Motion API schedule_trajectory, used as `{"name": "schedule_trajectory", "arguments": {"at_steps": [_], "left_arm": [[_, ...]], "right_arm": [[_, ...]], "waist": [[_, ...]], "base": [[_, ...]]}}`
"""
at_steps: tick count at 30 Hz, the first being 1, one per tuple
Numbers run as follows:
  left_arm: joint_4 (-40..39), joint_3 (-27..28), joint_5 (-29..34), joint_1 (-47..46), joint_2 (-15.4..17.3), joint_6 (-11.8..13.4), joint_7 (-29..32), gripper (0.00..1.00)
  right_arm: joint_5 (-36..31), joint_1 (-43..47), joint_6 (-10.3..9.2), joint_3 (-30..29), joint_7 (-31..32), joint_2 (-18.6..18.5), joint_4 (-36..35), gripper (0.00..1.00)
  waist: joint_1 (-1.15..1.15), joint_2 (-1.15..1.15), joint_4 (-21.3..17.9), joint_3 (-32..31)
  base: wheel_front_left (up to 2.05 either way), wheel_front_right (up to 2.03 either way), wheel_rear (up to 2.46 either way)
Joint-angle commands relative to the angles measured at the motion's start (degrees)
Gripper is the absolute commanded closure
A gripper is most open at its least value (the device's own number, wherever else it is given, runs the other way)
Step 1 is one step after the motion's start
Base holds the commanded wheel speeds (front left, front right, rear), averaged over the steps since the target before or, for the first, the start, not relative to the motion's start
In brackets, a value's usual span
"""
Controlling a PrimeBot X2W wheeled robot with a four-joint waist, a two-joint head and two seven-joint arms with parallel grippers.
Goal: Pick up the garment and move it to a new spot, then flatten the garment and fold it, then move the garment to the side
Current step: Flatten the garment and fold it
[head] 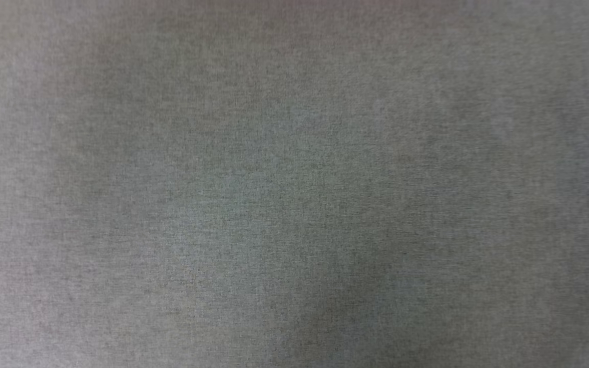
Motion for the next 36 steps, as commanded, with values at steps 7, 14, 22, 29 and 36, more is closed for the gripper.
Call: {"name": "schedule_trajectory", "arguments": {"at_steps": [7, 14, 22, 29, 36], "left_arm": [[4.6, 0.6, -2.7, 4.4, -3.3, -1.8, -3.2, 1.00], [9.2, 2.3, -6.9, 12.5, -7.7, -4.2, -7.5, 1.00], [6.6, 3.0, -6.7, 32.4, -8.9, -6.0, -10.1, 1.00], [-7.2, 6.3, -4.1, 56.3, -7.5, -3.4, -10.2, 1.00], [-21.7, 6.6, -3.4, 77.2, -3.0, 1.2, -7.7, 1.00]], "right_arm": [[2.8, 1.1, -0.04, 4.6, -2.9, 0.6, 6.1, 1.00], [9.0, 8.9, -0.03, 9.4, -4.3, -0.2, 9.7, 1.00], [17.9, 31.2, -0.04, 13.9, -8.3, -2.4, 3.3, 1.00], [21.5, 53.3, -0.03, 12.1, -8.6, -4.9, -7.2, 1.00], [20.8, 74.5, -0.04, 5.7, -3.8, -4.4, -18.7, 1.00]], "waist": [[-0.01, 0.00, 1.7, 4.9], [-0.01, 0.00, 3.0, 3.8], [-0.01, 0.00, 3.3, -4.8], [-0.01, 0.00, 3.0, -13.1], [-0.01, 0.00, 2.5, -19.5]], "base": [[0.00, 0.00, 0.00], [0.00, 0.00, 0.00], [0.00, 0.00, 0.00], [0.00, 0.00, 0.00], [0.00, 0.00, 0.00]]}}
